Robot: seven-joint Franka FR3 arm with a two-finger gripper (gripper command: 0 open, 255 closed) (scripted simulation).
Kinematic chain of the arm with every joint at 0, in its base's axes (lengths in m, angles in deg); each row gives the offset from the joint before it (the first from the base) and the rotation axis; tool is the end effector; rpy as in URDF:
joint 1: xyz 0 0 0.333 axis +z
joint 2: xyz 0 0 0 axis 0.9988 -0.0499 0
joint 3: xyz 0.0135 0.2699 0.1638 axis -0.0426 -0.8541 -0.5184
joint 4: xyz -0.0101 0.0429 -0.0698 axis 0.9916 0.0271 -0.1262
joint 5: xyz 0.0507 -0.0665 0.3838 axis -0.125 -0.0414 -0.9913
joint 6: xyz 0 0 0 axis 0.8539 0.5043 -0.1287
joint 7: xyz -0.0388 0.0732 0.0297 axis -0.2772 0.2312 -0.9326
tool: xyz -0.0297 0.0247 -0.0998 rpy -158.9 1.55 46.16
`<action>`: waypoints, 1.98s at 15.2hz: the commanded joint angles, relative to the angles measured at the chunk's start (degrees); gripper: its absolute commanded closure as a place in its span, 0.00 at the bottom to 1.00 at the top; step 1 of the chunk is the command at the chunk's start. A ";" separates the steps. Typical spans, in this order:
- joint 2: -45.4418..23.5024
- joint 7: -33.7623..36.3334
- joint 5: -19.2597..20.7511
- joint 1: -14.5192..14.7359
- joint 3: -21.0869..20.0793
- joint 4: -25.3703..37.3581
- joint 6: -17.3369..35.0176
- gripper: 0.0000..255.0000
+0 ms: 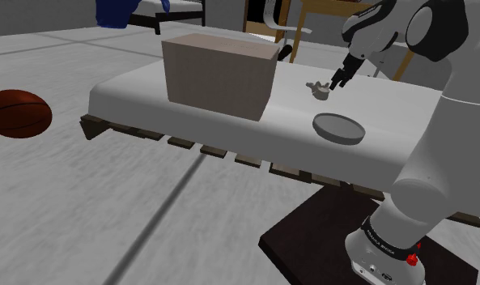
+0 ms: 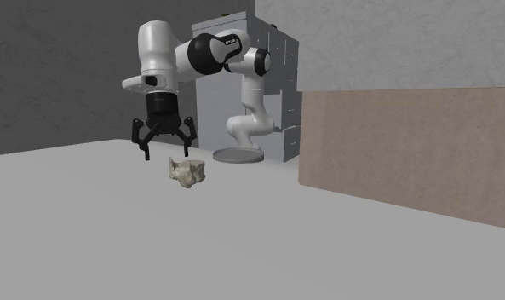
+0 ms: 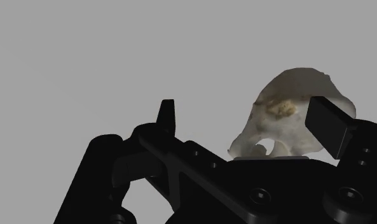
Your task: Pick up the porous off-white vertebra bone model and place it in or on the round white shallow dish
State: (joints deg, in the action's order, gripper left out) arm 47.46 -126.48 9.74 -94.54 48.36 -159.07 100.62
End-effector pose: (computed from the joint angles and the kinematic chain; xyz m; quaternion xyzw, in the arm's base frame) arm 0.4498 -0.4271 0.4736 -0.9938 0.0110 -0.1106 0.0040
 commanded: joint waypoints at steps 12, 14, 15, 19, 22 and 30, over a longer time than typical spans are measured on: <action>0.00 0.00 0.00 0.00 0.00 0.00 0.00 1.00; 0.00 0.00 0.00 0.00 0.00 0.00 0.00 0.00; 0.40 8.98 3.94 2.41 0.53 0.73 -1.52 0.00; -5.79 38.88 11.02 8.50 1.88 12.38 -15.30 0.00; -7.46 41.64 10.78 8.97 2.14 13.23 -16.08 0.00; -7.89 41.32 10.37 9.10 1.95 9.38 -11.95 0.00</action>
State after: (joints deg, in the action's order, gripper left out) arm 39.53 -85.15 20.09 -85.47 50.29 -149.46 88.47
